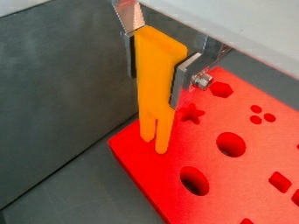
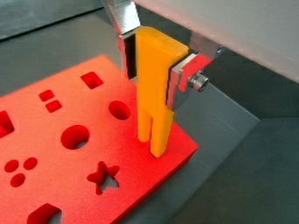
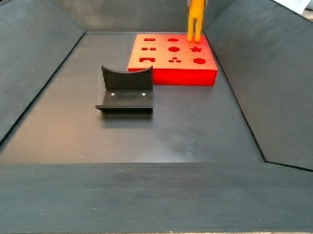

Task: Pick up the square-circle object. Move up. Rotate the square-circle object. Move to above the board. Insert the square-circle object.
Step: Insert the square-circle object.

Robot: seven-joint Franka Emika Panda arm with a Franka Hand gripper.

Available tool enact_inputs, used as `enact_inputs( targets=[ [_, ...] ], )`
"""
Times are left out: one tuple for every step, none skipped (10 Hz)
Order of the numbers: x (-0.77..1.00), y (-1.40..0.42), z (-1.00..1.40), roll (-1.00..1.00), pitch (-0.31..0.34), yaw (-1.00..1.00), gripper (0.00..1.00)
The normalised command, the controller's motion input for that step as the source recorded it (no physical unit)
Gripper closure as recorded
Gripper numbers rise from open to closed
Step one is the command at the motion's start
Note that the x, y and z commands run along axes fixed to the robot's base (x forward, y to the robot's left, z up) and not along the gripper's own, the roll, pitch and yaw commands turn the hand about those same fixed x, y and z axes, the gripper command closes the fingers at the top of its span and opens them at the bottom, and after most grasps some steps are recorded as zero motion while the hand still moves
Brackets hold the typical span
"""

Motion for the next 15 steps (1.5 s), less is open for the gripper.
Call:
enact_inputs(
  targets=[
    [0.0, 0.0, -0.39, 0.0, -0.026, -0.14, 1.0],
    [0.0, 0.0, -0.42, -0.02, -0.071, -0.16, 1.0],
    [-0.03, -0.03, -0.42, -0.02, -0.123, -0.14, 1.0],
    [0.0, 0.0, -0.63, 0.0, -0.236, -0.02, 1.0],
    [-0.05, -0.06, -0.46, 0.05, -0.33, 0.0, 1.0],
    [0.0, -0.12, -0.3, 0.19, -0.266, 0.0, 1.0],
    [0.0, -0.15, -0.28, 0.25, -0.217, 0.0, 1.0],
    [0.0, -0.19, -0.28, 0.28, -0.203, 0.0, 1.0],
    [0.04, -0.28, -0.21, 0.44, -0.116, 0.05, 1.0],
    [0.19, -0.32, -0.12, 0.5, 0.0, 0.07, 1.0],
    [0.28, -0.25, -0.22, 0.45, 0.009, 0.0, 1.0],
    [0.11, -0.16, -0.35, 0.27, 0.0, 0.0, 1.0],
    [0.04, -0.05, -0.42, 0.16, -0.016, 0.04, 1.0],
    [0.09, 0.0, -0.51, 0.1, -0.007, 0.16, 1.0],
    [0.16, 0.0, -0.54, 0.06, 0.0, 0.26, 1.0]
  ],
)
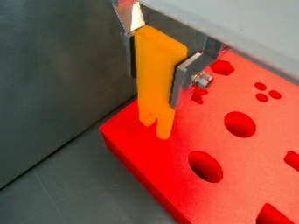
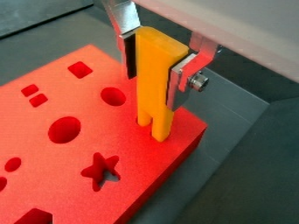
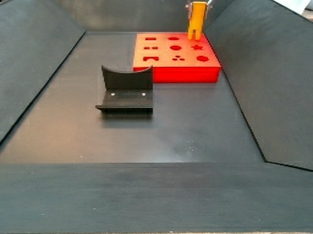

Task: Pick up the square-circle object. Move up. Rotate the square-circle object. Move to above the board. Insert the square-circle object.
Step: Insert the square-circle object.

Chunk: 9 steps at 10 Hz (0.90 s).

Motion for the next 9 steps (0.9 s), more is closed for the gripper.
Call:
enact_inputs(
  targets=[
    [0.0, 0.0, -0.5, 0.11, -0.067, 0.49, 1.0],
    [0.0, 0.0, -0.43, 0.14, -0.11, 0.63, 1.0],
    [0.0, 0.0, -0.47, 0.09, -0.101, 0.52, 1.0],
    [0.0, -0.02, -0.61, 0.0, -0.084, 0.09, 1.0],
    [0.14, -0.03, -0.65, 0.0, -0.046, -0.11, 1.0],
    [0.09, -0.01, -0.58, 0.0, -0.021, -0.37, 1.0],
    [0.0, 0.0, -0.52, 0.0, -0.011, -0.45, 1.0],
    [0.0, 0.0, -0.44, -0.02, -0.033, -0.4, 1.0],
    [0.01, 0.0, -0.53, 0.0, -0.063, -0.08, 1.0]
  ],
)
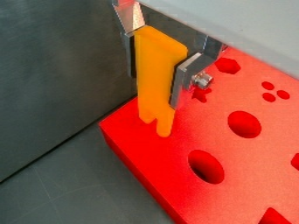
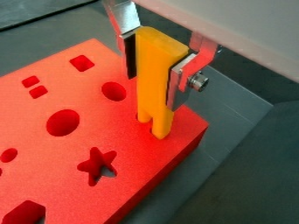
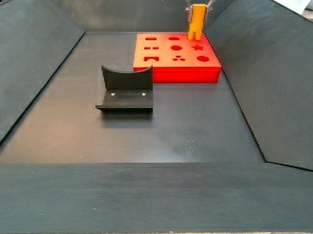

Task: Pick up the square-circle object. Move up. Rotate the square-circle object. Move to above the board. Insert the square-circle object.
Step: Insert the square-circle object.

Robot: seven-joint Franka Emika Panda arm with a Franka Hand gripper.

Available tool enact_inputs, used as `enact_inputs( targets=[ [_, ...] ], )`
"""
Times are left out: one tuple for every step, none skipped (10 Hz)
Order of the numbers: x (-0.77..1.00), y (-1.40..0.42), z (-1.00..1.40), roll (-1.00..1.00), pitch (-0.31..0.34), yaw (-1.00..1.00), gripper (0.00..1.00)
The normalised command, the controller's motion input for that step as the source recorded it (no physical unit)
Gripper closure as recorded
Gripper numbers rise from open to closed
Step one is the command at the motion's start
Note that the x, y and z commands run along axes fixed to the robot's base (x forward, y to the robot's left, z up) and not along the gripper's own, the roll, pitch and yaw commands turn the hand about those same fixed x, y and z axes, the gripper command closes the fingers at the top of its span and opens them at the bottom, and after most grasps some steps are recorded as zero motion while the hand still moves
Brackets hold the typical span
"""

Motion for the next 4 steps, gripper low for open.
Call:
enact_inputs(
  targets=[
    [0.0, 0.0, -0.64, 0.0, -0.097, 0.0, 1.0],
    [0.0, 0.0, -0.55, 0.0, -0.116, 0.01, 1.0],
    [0.0, 0.0, -0.11, -0.04, -0.116, 0.0, 1.0],
    [0.0, 0.0, 0.0, 0.0, -0.003, 0.0, 1.0]
  ],
)
